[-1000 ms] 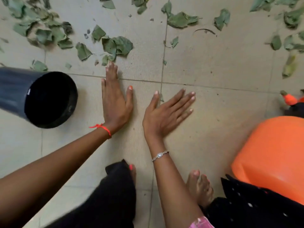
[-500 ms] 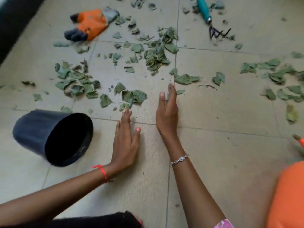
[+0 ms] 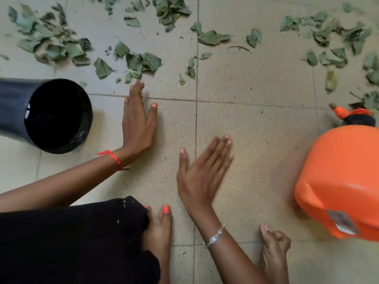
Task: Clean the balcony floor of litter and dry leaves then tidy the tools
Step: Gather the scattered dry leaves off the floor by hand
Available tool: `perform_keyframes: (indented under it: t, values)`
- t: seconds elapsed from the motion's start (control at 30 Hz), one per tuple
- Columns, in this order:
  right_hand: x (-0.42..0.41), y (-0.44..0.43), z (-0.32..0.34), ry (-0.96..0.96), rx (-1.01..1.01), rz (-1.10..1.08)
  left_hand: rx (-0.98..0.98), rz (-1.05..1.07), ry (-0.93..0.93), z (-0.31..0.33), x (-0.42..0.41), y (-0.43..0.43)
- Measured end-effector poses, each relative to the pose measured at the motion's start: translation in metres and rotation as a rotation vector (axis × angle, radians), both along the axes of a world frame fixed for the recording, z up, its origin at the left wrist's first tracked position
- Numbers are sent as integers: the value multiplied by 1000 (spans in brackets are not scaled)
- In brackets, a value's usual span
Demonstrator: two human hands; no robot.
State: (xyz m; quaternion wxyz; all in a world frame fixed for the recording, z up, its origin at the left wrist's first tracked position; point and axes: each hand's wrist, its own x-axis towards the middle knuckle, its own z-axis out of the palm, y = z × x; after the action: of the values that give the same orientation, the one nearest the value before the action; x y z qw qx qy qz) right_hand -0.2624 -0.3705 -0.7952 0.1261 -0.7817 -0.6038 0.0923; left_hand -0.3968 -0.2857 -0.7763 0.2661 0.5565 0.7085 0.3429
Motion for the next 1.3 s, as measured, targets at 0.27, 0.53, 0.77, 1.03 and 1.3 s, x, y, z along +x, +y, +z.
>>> perform_keyframes:
  t: [0.27, 0.53, 0.77, 1.03, 1.3]
  values:
    - [-26, 147, 6, 119, 73, 164, -32, 49, 94, -5, 12, 21]
    - [60, 228, 15, 306, 212, -183, 54, 154, 277, -9, 10, 85]
    - [83, 281, 9, 183, 91, 0, -42, 191, 285, -16, 22, 116]
    - [58, 259, 14, 497, 51, 341, 102, 189, -50, -6, 31, 142]
    - [-7, 253, 21, 481, 4, 509, 279, 235, -296, -6, 26, 136]
